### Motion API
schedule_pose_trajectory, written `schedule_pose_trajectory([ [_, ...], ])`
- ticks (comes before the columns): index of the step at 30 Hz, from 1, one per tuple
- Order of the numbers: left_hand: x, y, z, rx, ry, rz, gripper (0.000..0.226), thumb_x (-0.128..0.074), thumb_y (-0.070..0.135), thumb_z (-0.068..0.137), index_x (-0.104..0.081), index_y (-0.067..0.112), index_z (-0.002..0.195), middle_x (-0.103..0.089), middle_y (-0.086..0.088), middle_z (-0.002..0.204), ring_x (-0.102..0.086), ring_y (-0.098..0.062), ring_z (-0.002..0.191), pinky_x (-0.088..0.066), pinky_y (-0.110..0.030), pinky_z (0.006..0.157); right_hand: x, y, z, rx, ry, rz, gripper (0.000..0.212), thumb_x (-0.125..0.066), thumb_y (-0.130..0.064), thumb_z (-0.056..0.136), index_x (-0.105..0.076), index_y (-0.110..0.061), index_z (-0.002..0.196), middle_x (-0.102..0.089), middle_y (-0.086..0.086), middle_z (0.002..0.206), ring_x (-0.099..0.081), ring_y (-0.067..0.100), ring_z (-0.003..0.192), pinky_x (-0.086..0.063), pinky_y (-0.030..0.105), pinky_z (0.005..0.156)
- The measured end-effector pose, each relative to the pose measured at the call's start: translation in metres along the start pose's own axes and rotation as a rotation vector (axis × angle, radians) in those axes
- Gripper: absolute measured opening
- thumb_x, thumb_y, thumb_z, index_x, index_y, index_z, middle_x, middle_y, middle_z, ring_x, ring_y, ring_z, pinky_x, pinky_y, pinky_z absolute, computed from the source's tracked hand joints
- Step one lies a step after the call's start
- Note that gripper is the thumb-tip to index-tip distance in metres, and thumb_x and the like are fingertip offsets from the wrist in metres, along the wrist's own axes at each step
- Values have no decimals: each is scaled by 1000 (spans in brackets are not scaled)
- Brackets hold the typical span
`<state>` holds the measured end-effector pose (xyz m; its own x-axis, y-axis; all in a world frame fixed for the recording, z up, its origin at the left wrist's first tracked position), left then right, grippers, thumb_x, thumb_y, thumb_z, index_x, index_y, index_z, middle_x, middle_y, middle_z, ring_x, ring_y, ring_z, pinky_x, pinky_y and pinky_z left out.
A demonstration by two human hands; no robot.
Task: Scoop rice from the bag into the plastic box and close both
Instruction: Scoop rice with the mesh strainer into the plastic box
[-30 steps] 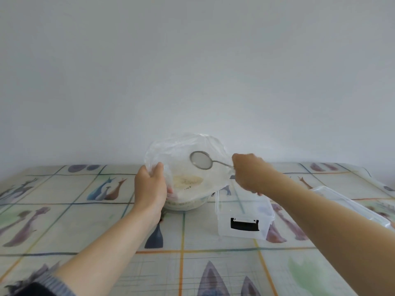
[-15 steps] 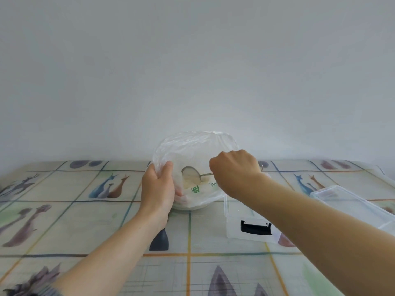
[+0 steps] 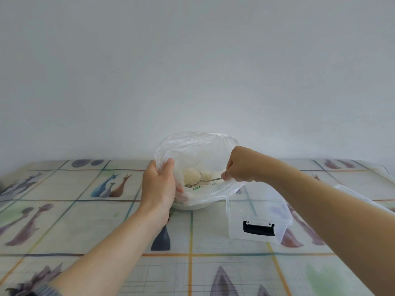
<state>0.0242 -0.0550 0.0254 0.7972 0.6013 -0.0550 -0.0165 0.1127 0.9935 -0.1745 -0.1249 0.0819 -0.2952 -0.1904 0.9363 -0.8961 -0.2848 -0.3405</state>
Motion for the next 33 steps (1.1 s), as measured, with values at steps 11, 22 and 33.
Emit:
schedule_pose_trajectory([
  [11,-8,10,-10,33,-19,17,23,-49,35,97,-52,15,87,-57,6,39,-63,-17,38,-39,-30,57,18,3,-13,34,65,62,22,-70,-18,83,-71,0,97,-46,4,56,-38,17,45,-32,25,47],
  [22,-16,18,-18,41,-73,30,22,-49,35,96,-49,15,87,-51,7,32,-62,-21,34,-39,-27,48,29,21,-30,17,27,126,15,-70,-19,83,-76,-6,81,-53,12,63,-36,18,40,-28,22,42],
  [33,-22,17,-17,53,-52,63,23,-46,29,97,-51,6,94,-53,3,33,-60,-22,31,-40,-22,38,59,47,-59,-32,48,191,17,-70,-19,83,-76,-3,78,-49,2,50,-31,17,38,-24,18,38],
])
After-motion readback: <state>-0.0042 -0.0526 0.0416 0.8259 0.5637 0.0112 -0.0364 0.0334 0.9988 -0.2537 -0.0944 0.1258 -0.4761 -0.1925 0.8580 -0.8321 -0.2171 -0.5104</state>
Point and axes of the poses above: each hand's wrist, its own z-axis towards the middle knuckle, its own x-axis out of the back of the hand, y = z × x, the point moved 8 cm from there along z, towards the middle knuckle
